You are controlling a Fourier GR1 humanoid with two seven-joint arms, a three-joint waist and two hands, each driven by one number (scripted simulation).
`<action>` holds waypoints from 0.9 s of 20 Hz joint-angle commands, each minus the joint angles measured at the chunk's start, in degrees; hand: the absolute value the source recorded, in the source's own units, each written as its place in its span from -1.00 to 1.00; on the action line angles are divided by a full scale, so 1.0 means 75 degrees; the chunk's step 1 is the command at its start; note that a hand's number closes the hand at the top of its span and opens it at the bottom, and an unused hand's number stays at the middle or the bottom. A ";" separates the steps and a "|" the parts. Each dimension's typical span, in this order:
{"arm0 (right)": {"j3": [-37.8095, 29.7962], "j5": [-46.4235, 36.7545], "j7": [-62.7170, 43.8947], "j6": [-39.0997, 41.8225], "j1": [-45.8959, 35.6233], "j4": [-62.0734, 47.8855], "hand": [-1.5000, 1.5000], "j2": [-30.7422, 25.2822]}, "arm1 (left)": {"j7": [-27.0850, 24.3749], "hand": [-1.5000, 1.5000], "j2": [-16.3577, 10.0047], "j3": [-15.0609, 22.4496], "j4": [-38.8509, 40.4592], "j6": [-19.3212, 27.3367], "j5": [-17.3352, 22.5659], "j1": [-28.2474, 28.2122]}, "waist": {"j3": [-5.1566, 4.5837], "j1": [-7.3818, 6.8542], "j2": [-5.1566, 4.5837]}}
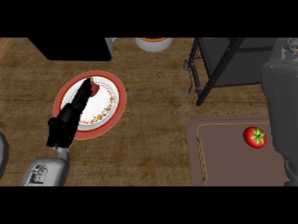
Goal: Pick the can from the tray and place it in the tiered shelf
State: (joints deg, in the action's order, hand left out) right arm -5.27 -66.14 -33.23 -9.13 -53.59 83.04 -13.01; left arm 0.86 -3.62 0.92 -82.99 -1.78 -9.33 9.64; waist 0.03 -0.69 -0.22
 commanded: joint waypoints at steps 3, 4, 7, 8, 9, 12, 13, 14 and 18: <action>-0.0734 0.1241 0.1165 -0.1780 0.0494 -0.0450 1.00 0.0449 | -0.0294 0.00 0.0026 -0.0124 0.0207 0.0026 0.0076 0.0014 | 0.0000 0.0011 -0.0014; -0.0927 0.1451 0.1290 -0.1767 -0.0062 -0.0969 1.00 0.0301 | 0.0131 0.00 0.0100 0.0082 0.0069 0.0116 -0.0134 0.0204 | 0.0000 -0.0014 -0.0009; -0.1042 0.1751 0.1833 -0.1974 -0.0071 -0.1621 1.00 0.0115 | 0.0527 0.00 -0.0075 -0.0027 -0.0460 -0.0176 0.0141 0.0080 | -0.0002 -0.0011 0.0011; -0.1343 0.2036 0.2061 -0.1839 -0.0465 -0.1937 1.00 -0.0271 | -0.0193 0.00 0.0303 0.0070 0.0698 0.0281 -0.0206 0.0355 | -0.0005 0.0028 -0.0013; -0.1126 0.2065 0.2080 -0.1890 0.0004 -0.1581 1.00 -0.0061 | 0.0503 0.00 0.0065 0.0106 -0.0435 -0.0025 -0.0014 0.0071 | -0.0003 0.0024 0.0023; -0.1243 0.2441 0.2594 -0.2108 0.0461 -0.1540 1.00 -0.0153 | 0.0323 0.00 0.0176 0.0267 -0.0499 0.0164 -0.0232 -0.0238 | -0.0002 0.0040 0.0030; -0.1245 0.2222 0.2484 -0.2261 -0.0543 -0.2714 1.00 -0.0224 | 0.0239 0.00 0.0129 0.0039 0.0021 0.0065 -0.0063 0.0292 | -0.0005 0.0001 0.0006; -0.1285 0.2211 0.2294 -0.2193 -0.0733 -0.2705 1.00 -0.0322 | 0.0130 0.00 -0.0142 -0.0075 -0.0238 -0.0219 0.0097 -0.0030 | -0.0006 -0.0007 0.0014; -0.1167 0.0221 0.0447 -0.2608 -0.0148 -0.2818 -1.00 -0.0497 | -0.0026 0.00 -0.0060 0.0039 -0.0262 -0.0254 0.0122 -0.0315 | -0.0012 -0.0006 0.0026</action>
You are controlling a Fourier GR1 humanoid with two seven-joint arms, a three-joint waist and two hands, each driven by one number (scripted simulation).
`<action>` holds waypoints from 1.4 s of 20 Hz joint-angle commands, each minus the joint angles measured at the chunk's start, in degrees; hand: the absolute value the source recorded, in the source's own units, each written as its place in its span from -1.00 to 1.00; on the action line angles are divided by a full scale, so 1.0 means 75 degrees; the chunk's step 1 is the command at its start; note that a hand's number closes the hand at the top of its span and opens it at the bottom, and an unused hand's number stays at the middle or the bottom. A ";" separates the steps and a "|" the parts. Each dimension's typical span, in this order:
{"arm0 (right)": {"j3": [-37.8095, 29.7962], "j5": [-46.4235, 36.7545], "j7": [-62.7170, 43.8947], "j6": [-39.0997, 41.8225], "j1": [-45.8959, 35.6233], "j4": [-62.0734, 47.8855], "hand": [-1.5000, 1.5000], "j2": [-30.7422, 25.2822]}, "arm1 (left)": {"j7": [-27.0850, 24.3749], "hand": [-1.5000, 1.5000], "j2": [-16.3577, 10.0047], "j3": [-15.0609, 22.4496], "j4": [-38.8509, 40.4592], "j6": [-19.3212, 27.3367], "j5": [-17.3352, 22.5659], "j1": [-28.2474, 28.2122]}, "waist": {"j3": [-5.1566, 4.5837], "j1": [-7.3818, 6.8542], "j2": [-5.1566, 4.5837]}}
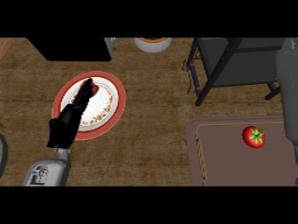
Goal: Pick the can from the tray and place it in the tiered shelf
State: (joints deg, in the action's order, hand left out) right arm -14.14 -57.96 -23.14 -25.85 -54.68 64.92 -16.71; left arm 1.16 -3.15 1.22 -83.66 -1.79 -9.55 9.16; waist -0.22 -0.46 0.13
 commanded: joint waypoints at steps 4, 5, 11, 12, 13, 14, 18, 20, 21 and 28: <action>-0.0096 -0.0579 -0.0732 -0.0482 0.0450 -0.0419 -1.00 -0.0076 | 0.0147 0.00 0.0117 0.0165 -0.0415 0.0182 -0.0177 -0.0290 | 0.0029 0.0000 -0.0018; -0.0057 -0.0284 -0.0861 -0.0135 0.0557 0.0474 -1.00 -0.0125 | -0.0048 0.00 -0.0051 -0.0167 0.0196 -0.0001 0.0047 0.0139 | 0.0027 0.0068 -0.0009; -0.0520 0.1141 -0.0328 -0.0095 0.0864 0.1029 -1.00 -0.0032 | 0.0313 0.00 0.0072 0.0146 -0.0730 0.0133 -0.0131 -0.0442 | 0.0033 0.0044 0.0009; -0.0822 0.1625 0.0069 0.0134 0.0350 0.0330 -1.00 -0.0472 | -0.0189 0.00 -0.0049 -0.0049 0.0034 0.0038 -0.0095 -0.0121 | 0.0031 0.0026 -0.0029; -0.0627 0.1495 -0.0231 0.0099 0.0504 0.0741 -1.00 -0.0216 | 0.0324 0.00 -0.0043 -0.0157 0.0022 -0.0041 0.0072 0.0356 | 0.0030 0.0060 -0.0017; -0.0466 0.1654 -0.0128 0.0243 0.0850 0.1172 -1.00 -0.0082 | -0.0321 0.00 -0.0106 -0.0215 0.0263 -0.0025 0.0029 0.0000 | 0.0028 0.0074 -0.0011; -0.0479 0.2037 -0.0490 0.0703 0.0683 0.1547 -1.00 -0.0295 | 0.0405 0.00 0.0056 -0.0013 -0.0289 0.0073 -0.0043 0.0011 | 0.0029 0.0062 -0.0002; -0.0708 0.2299 -0.0504 0.0875 0.0094 0.1220 -1.00 -0.0687 | -0.0049 0.00 -0.0068 -0.0095 0.0137 -0.0104 0.0012 -0.0105 | 0.0027 0.0041 -0.0015; -0.0584 0.2015 -0.0857 0.0408 0.0041 0.1503 -1.00 -0.0333 | -0.0090 0.00 -0.0207 -0.0300 0.0405 -0.0165 0.0086 0.0333 | 0.0026 0.0061 -0.0015; -0.1888 0.3221 -0.1269 0.0321 0.0550 0.2966 -1.00 -0.0878 | -0.0374 0.00 0.0016 -0.0236 0.0376 0.0088 0.0015 -0.0156 | 0.0030 0.0187 0.0022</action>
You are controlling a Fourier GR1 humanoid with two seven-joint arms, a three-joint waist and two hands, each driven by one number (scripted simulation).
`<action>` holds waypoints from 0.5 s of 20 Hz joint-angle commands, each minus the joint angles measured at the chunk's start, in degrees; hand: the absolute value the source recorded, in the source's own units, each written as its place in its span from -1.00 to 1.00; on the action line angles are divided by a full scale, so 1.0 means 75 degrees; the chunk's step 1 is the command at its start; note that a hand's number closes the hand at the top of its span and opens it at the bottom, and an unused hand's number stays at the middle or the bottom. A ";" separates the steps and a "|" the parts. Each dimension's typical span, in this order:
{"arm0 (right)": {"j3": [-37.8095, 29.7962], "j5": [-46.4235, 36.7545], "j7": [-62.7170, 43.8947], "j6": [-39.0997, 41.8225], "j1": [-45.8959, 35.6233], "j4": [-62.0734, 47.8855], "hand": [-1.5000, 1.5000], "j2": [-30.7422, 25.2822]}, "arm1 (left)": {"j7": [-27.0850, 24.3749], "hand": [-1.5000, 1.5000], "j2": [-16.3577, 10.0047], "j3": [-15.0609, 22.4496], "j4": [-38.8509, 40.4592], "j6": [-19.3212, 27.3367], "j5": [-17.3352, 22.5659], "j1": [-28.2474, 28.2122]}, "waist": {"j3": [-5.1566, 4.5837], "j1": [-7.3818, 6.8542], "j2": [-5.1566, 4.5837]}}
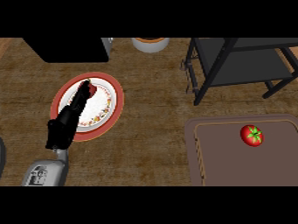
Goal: Pick the can from the tray and place it in the tiered shelf
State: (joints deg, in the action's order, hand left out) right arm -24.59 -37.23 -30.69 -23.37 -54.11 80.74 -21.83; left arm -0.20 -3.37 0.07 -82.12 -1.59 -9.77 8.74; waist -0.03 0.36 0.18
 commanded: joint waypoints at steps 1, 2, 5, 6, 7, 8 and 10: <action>-0.0553 0.0207 -0.0753 -0.0045 0.0154 0.0755 -1.00 -0.0408 | 0.0281 0.00 -0.0148 -0.0129 -0.0187 -0.0049 0.0060 0.0165 | 0.0004 0.0027 0.0017; -0.0410 -0.0081 -0.1004 -0.0249 0.0018 0.0579 -1.00 -0.0383 | 0.0402 0.00 -0.0119 -0.0019 -0.0150 -0.0070 -0.0020 0.0258 | 0.0002 -0.0023 -0.0002; -0.1265 0.0731 -0.1568 0.0798 0.0361 0.0971 -1.00 -0.1336 | 0.0099 0.00 0.0038 -0.0081 0.0114 0.0065 0.0026 0.0152 | 0.0003 0.0108 0.0015; -0.1217 0.0523 -0.2078 0.0992 0.0387 0.1087 -1.00 -0.1504 | 0.0583 0.00 0.0065 0.0048 -0.0422 0.0056 0.0013 0.0030 | 0.0003 0.0059 0.0032; -0.1495 0.0892 -0.2344 0.1559 0.0621 0.1046 -1.00 -0.1734 | 0.0206 0.00 -0.0113 -0.0162 -0.0048 -0.0045 0.0096 0.0045 | 0.0001 0.0164 0.0039; -0.1759 0.1182 -0.2058 0.1785 0.1269 0.1298 -1.00 -0.1832 | 0.0447 0.00 0.0029 -0.0031 -0.0308 0.0165 -0.0058 0.0086 | 0.0011 0.0194 0.0046; -0.2162 0.1797 -0.2405 0.2637 0.1552 0.1484 -1.00 -0.2267 | 0.0228 0.00 0.0213 -0.0026 0.0093 0.0346 -0.0126 0.0156 | 0.0009 0.0304 0.0047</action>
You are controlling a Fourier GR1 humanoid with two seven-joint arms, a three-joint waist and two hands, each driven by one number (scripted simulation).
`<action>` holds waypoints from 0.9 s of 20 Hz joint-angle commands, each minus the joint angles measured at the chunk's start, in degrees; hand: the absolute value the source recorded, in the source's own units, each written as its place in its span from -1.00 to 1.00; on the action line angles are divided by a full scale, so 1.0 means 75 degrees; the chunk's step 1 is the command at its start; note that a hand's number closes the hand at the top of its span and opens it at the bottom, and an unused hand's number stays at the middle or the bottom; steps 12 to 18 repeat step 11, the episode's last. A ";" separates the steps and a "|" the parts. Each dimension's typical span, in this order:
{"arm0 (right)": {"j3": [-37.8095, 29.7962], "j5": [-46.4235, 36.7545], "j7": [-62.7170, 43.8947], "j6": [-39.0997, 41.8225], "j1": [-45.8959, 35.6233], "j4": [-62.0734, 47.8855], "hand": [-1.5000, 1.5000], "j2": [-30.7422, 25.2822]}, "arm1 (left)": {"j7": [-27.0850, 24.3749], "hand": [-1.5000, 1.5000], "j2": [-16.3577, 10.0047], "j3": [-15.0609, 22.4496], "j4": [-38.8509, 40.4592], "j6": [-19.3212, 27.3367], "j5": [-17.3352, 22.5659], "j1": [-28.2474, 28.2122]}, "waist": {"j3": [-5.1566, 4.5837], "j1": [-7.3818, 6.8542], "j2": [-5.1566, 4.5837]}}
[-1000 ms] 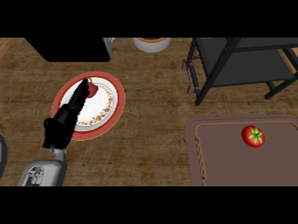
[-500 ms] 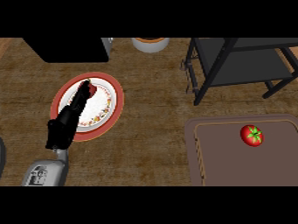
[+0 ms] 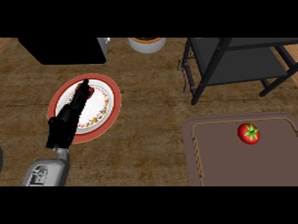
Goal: Pick the can from the tray and place it in the tiered shelf
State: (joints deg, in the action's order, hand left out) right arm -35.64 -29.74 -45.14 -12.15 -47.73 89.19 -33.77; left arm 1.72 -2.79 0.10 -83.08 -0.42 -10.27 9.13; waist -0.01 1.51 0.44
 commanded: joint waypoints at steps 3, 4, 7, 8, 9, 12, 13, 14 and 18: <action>-0.1628 0.1620 -0.0349 0.2014 0.1613 0.0583 -1.00 -0.1258 | -0.0208 0.00 -0.0318 -0.0243 -0.0001 -0.0333 0.0264 -0.0206 | 0.0008 0.0125 0.0013; -0.1762 0.1857 -0.0551 0.2305 0.1869 0.1033 -1.00 -0.1300 | 0.0097 0.00 -0.0038 -0.0019 -0.0258 -0.0006 0.0031 -0.0127 | 0.0007 0.0067 0.0015; -0.2704 0.2546 0.0378 0.3144 0.2941 0.0794 -1.00 -0.1560 | -0.0009 0.00 -0.0280 -0.0311 0.0029 -0.0304 0.0330 0.0061 | 0.0013 0.0155 -0.0002; -0.3075 0.2897 0.0335 0.3215 0.3024 0.0864 -1.00 -0.1560 | 0.0174 0.00 -0.0072 0.0080 -0.0529 -0.0189 0.0108 -0.0211 | 0.0010 0.0002 -0.0003; -0.3614 0.3333 0.0521 0.3524 0.3073 0.0317 -1.00 -0.1804 | 0.0026 0.00 -0.0155 -0.0057 -0.0140 -0.0087 0.0009 -0.0163 | 0.0013 0.0073 -0.0004; -0.4209 0.3771 0.1139 0.4162 0.3743 0.0149 -1.00 -0.1822 | -0.0023 0.00 -0.0058 -0.0111 -0.0060 -0.0070 0.0125 -0.0111 | 0.0014 0.0122 -0.0007; -0.4209 0.3771 0.1139 0.4162 0.3743 0.0149 -1.00 -0.1822 | -0.0023 0.00 -0.0058 -0.0111 -0.0060 -0.0070 0.0125 -0.0111 | 0.0014 0.0122 -0.0007; -0.4209 0.3771 0.1139 0.4162 0.3743 0.0149 -1.00 -0.1822 | -0.0023 0.00 -0.0058 -0.0111 -0.0060 -0.0070 0.0125 -0.0111 | 0.0014 0.0122 -0.0007; -0.4209 0.3771 0.1139 0.4162 0.3743 0.0149 -1.00 -0.1822 | -0.0023 0.00 -0.0058 -0.0111 -0.0060 -0.0070 0.0125 -0.0111 | 0.0014 0.0122 -0.0007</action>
